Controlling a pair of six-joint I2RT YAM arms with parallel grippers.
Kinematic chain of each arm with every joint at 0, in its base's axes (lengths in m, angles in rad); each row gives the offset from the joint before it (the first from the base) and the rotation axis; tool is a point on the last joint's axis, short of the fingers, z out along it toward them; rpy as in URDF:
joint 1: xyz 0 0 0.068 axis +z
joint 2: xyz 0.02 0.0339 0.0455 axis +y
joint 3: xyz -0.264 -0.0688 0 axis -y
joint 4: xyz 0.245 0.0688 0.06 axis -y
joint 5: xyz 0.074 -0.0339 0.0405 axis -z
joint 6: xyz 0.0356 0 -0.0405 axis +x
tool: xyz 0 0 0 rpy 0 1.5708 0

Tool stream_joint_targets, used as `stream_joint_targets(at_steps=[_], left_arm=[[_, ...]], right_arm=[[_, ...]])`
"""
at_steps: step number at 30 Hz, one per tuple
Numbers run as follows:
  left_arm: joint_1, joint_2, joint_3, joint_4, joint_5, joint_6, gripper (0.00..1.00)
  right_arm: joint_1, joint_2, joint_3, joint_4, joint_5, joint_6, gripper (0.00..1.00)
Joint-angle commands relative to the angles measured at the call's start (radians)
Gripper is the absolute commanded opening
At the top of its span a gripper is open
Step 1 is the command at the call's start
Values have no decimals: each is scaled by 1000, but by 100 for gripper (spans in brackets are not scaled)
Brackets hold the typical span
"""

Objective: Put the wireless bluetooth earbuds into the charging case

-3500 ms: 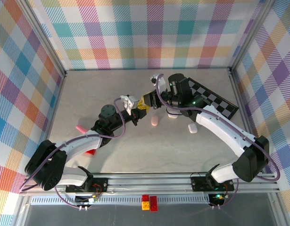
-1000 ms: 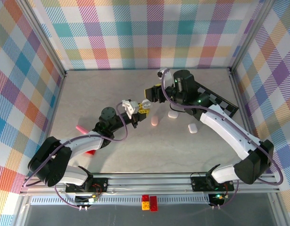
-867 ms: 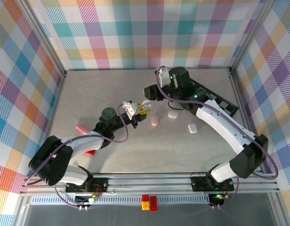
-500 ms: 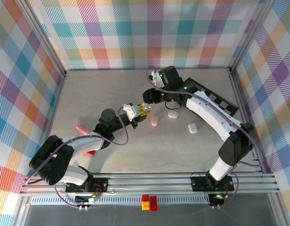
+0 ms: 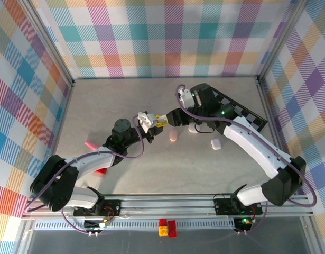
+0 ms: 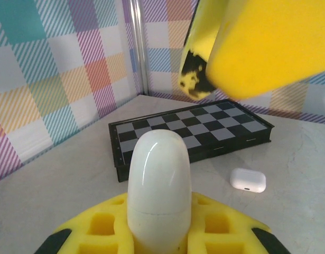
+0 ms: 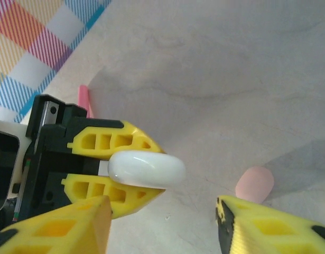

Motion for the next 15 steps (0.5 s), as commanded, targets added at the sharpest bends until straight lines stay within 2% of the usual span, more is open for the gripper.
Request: stream_joint_targets(at_steps=[1, 3, 6, 8, 12, 15], left_arm=[[15, -50, 39, -123, 30, -94, 4], [18, -66, 55, -212, 31, -155, 4], [21, -54, 134, -497, 9, -230, 4], [20, -18, 158, -629, 3, -295, 4], [19, 34, 143, -726, -44, -401, 5], [18, 78, 156, -816, -107, -460, 5]], right_arm=[[0, -87, -101, 190, 65, -33, 59], [-8, -144, -171, 253, 76, -46, 61], [-19, -213, -249, 284, 106, -61, 62], [-24, -254, -294, 289, 107, -69, 64], [-26, -306, -360, 292, 111, -75, 68], [-26, -338, -406, 292, 149, -68, 76]])
